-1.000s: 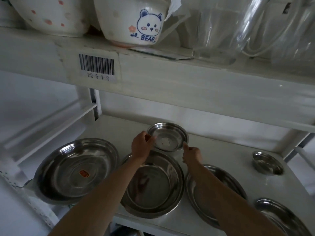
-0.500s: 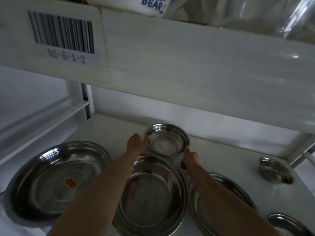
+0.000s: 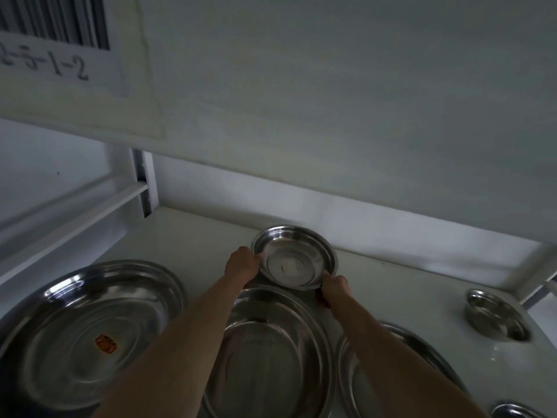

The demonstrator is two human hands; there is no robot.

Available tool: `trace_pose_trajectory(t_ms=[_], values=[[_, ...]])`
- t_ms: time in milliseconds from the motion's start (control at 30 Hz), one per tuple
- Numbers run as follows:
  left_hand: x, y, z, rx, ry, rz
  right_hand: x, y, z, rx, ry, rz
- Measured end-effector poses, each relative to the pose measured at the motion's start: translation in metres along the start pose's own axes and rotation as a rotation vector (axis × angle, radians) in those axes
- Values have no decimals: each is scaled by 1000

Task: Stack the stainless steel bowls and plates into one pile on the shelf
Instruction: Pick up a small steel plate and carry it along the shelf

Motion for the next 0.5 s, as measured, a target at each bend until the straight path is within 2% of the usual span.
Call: trace_pose_trajectory(t_ms=[500], values=[[23,-12,2,34,50,-125,-13,-15,-27,-73,-38,277]])
Point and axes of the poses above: each hand's wrist, its own z-axis towards the middle knuckle, its own y-axis out of the palm, x = y × z, the point moved 6 cm from there along z, towards the middle knuckle, and after that the axes turned 15 degrees about y, right-handed, at the moved point
